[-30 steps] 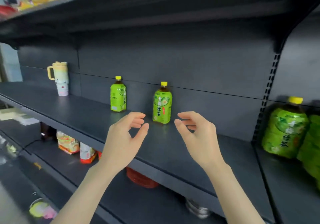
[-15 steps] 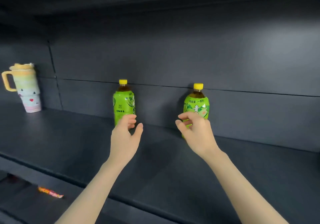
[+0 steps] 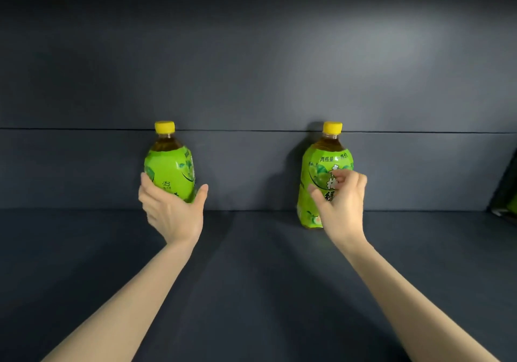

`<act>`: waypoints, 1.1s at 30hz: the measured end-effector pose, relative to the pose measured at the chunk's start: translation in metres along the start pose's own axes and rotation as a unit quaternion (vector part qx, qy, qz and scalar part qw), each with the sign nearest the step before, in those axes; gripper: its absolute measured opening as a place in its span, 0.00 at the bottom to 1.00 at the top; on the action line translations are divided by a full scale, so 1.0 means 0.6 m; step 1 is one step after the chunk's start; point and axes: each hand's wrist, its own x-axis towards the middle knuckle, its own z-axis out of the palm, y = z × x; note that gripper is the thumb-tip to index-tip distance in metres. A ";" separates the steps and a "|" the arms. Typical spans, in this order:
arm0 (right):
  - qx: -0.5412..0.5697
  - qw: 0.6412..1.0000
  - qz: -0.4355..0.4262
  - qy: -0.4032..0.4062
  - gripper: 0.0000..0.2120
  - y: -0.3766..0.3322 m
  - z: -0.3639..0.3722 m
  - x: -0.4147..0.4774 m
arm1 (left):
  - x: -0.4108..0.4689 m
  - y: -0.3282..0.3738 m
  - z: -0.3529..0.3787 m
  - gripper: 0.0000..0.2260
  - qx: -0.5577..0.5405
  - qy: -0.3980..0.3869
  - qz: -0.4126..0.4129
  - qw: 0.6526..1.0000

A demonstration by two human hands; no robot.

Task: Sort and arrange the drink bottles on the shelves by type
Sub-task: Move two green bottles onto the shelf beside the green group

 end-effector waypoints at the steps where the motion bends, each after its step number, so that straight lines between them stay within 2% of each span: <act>1: 0.005 1.000 0.004 0.015 0.26 0.002 0.004 0.003 | 0.003 -0.004 0.004 0.48 0.001 0.003 0.001 1.000; 4: 0.001 0.999 0.028 0.041 0.36 0.001 0.009 0.012 | 0.008 -0.014 0.005 0.45 0.006 0.009 0.010 1.000; 7: -0.026 0.996 0.076 0.027 0.44 -0.005 0.005 0.022 | 0.012 -0.017 0.002 0.43 -0.020 -0.008 0.020 1.000; 11: -0.057 0.995 0.074 0.025 0.39 -0.008 0.003 0.026 | -0.001 -0.010 0.000 0.42 -0.076 -0.063 0.040 0.994; 15: -0.059 0.996 0.064 0.002 0.39 -0.021 0.016 0.017 | -0.015 -0.001 -0.002 0.42 -0.168 -0.183 0.052 0.967; 18: -0.018 0.998 0.052 -0.031 0.40 -0.026 0.034 0.005 | -0.015 0.006 -0.005 0.40 -0.229 -0.279 0.024 0.932; 20: 0.069 0.990 0.084 -0.091 0.40 -0.029 0.044 -0.002 | -0.016 0.010 -0.004 0.38 -0.263 -0.316 0.000 0.911; 22: 0.156 0.969 0.125 -0.144 0.40 -0.027 0.052 -0.006 | -0.021 0.016 -0.002 0.37 -0.279 -0.334 -0.025 0.900; 25: 0.166 0.960 0.143 -0.175 0.42 -0.024 0.059 -0.005 | -0.028 0.022 0.002 0.36 -0.253 -0.350 -0.037 0.901; 28: 0.136 0.967 0.118 -0.181 0.41 -0.021 0.062 -0.002 | -0.021 0.026 -0.004 0.32 -0.251 -0.358 -0.051 0.898; 33: 0.157 0.968 0.120 -0.151 0.46 -0.033 0.052 -0.026 | -0.028 0.032 -0.019 0.22 -0.313 -0.355 -0.069 0.878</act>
